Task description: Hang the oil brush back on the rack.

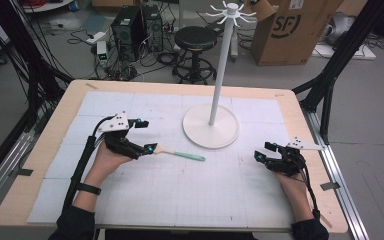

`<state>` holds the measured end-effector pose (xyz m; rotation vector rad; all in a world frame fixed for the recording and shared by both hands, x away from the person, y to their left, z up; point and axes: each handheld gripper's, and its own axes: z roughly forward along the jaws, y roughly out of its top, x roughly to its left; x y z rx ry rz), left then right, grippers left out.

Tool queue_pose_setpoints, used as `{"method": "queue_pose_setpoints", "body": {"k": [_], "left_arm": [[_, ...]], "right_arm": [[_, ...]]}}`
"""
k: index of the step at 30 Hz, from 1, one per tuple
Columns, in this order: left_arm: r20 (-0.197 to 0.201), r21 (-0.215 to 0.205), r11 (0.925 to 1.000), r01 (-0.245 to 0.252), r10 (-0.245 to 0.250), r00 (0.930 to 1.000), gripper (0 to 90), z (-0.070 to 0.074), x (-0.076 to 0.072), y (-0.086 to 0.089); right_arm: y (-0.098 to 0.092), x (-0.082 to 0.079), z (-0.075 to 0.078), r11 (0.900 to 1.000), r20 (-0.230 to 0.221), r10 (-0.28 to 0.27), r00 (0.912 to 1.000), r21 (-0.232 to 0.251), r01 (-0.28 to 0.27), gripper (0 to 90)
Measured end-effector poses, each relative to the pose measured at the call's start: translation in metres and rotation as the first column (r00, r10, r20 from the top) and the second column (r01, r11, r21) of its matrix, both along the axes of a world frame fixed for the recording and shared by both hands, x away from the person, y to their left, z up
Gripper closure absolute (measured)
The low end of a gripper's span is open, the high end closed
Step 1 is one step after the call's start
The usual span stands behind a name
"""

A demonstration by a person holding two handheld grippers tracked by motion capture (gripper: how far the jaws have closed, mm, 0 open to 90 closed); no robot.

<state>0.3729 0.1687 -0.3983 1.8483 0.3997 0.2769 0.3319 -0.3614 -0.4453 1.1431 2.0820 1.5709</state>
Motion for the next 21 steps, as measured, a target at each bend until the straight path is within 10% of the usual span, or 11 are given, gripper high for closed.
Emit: {"method": "queue_pose_setpoints", "body": {"k": [15, 21], "left_arm": [[-0.082, 0.129, 0.9896, 0.063, -0.052, 0.9953, 11.7, -0.026, 0.022, -0.039], [-0.090, 0.215, 0.9732, 0.082, -0.064, 0.9939, 19.6, -0.034, 0.025, -0.049]], "right_arm": [[0.001, 0.000, -0.001, 1.000, -0.002, 0.006, 1.0000, -0.010, -0.006, 28.2], [0.001, 0.000, 0.000, 1.000, -0.004, 0.005, 1.0000, -0.002, -0.005, 28.2]]}}
